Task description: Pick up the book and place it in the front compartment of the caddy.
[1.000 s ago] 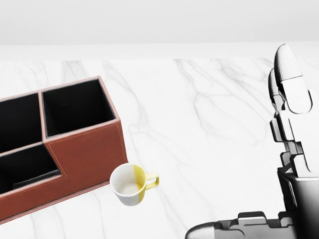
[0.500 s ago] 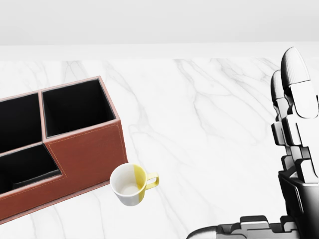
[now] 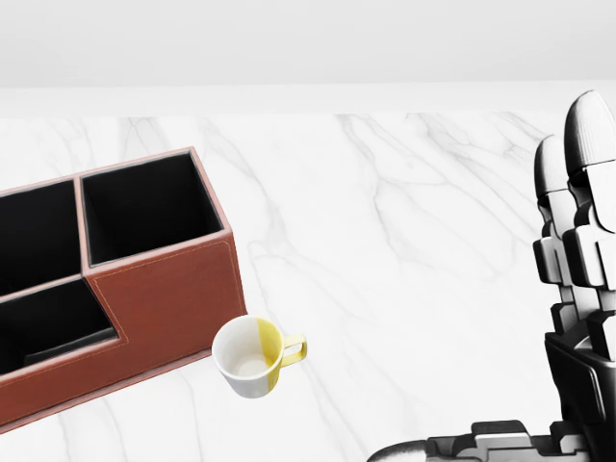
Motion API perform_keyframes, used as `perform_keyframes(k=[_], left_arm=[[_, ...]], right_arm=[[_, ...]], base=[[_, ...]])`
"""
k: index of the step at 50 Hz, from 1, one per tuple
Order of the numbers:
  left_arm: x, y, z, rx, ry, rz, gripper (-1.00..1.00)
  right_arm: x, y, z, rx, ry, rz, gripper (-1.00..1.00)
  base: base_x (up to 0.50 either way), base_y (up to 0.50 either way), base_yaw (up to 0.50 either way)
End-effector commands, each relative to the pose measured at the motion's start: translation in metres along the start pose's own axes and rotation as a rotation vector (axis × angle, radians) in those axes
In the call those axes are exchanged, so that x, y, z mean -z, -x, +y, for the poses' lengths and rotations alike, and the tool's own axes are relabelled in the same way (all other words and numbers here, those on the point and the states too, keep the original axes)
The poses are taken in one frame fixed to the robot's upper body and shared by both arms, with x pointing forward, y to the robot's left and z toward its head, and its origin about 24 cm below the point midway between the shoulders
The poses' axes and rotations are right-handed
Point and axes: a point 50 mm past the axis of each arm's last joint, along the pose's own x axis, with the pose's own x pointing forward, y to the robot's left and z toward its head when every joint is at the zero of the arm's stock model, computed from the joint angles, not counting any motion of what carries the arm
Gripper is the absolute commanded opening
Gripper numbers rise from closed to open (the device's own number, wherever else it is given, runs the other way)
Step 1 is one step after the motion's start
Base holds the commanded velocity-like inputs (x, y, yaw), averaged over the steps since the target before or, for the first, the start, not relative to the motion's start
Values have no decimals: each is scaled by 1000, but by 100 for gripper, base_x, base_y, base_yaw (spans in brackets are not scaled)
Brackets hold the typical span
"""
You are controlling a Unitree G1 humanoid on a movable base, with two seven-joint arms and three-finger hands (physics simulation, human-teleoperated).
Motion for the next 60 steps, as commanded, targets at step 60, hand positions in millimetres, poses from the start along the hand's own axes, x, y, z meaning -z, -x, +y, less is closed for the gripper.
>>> perform_keyframes(k=[60], left_arm=[[95, 40, -9, -19, 185, 375, 100]], right_arm=[[-3, -3, -3, 35, -65, -58, 100]], base=[[0, 0, 0]])
